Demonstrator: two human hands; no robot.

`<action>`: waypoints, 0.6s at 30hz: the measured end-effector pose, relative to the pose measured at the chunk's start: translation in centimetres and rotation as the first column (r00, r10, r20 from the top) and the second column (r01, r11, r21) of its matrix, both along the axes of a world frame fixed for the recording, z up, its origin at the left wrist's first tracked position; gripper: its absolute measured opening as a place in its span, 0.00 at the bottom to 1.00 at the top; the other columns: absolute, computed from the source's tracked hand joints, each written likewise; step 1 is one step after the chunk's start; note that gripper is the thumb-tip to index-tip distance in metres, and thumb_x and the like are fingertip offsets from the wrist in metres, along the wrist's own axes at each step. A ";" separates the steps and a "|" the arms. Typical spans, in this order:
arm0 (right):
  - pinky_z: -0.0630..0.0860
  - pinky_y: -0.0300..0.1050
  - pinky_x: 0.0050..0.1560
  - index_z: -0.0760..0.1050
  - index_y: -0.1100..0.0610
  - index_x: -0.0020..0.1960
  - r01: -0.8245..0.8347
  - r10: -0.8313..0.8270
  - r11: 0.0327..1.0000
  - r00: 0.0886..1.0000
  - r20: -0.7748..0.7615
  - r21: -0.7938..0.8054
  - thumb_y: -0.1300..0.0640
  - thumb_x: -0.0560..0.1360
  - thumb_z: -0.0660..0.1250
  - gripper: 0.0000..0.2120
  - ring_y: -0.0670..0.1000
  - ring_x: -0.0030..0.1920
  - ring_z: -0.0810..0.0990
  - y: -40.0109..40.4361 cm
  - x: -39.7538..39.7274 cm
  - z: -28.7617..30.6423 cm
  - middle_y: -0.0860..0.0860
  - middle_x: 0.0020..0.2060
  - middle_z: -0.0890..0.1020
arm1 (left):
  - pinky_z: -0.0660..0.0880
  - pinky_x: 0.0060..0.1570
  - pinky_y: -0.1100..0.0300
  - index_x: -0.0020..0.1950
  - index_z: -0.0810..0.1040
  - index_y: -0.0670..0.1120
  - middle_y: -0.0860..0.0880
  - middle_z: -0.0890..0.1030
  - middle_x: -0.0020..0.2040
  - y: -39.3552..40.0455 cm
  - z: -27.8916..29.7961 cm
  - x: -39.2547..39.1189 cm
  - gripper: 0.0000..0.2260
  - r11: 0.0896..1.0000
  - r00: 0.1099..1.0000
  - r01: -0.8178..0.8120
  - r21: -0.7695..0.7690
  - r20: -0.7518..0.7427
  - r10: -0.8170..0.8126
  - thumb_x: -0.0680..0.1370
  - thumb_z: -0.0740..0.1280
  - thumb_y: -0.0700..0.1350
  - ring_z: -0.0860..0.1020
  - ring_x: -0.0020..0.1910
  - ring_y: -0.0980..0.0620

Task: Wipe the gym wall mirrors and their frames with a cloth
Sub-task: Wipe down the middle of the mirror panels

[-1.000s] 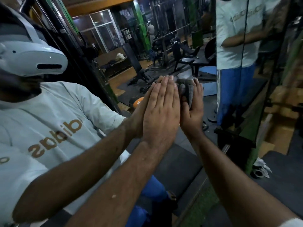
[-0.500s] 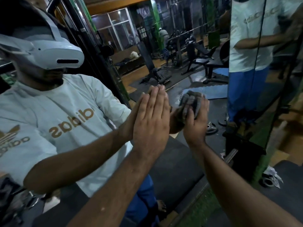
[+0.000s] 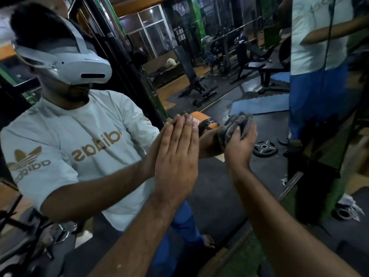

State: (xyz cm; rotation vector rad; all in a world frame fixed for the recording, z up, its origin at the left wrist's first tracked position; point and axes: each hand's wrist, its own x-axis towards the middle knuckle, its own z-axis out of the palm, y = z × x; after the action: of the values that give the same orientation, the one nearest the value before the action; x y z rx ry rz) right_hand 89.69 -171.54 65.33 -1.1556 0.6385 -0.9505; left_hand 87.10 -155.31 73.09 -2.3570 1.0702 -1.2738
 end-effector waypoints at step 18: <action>0.57 0.63 0.81 0.63 0.53 0.81 -0.020 0.071 0.922 0.990 0.118 -0.388 0.46 0.80 0.61 0.31 0.55 0.83 0.54 12.1 -3.0 7.1 0.52 0.82 0.59 | 0.45 0.80 0.44 0.80 0.59 0.36 0.37 0.56 0.82 11.2 -0.6 -2.4 0.29 0.999 0.999 -0.035 -0.041 -0.001 0.035 0.81 0.62 0.43 0.52 0.82 0.40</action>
State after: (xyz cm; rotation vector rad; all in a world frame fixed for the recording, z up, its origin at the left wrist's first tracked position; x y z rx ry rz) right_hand 86.71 -159.41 72.38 -1.4356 0.3220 -1.1335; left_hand 84.67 -144.08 72.54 -2.3951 1.0078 -1.2943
